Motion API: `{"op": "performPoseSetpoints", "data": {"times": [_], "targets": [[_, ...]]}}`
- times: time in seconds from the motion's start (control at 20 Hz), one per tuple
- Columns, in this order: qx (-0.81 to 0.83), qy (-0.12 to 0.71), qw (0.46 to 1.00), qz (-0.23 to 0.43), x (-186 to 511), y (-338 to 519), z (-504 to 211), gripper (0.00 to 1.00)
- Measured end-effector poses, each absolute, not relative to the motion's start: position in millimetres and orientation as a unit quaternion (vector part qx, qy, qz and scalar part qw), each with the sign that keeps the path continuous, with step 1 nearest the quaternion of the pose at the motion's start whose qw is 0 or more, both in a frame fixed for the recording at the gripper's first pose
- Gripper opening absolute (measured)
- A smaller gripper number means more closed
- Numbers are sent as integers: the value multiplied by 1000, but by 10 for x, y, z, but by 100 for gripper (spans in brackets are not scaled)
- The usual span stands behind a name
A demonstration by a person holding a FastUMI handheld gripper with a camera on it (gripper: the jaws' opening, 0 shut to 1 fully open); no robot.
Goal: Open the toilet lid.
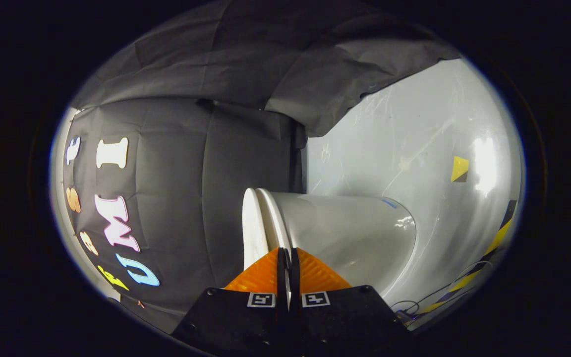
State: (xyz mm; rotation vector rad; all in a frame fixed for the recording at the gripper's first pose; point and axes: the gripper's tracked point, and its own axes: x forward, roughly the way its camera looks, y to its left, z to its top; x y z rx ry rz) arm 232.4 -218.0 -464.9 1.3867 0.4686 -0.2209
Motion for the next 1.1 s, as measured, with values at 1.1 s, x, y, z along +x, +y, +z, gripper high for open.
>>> {"op": "performPoseSetpoints", "data": {"times": [1.1], "targets": [[297,144,944,-2,2272,-781,-1970,5]]}}
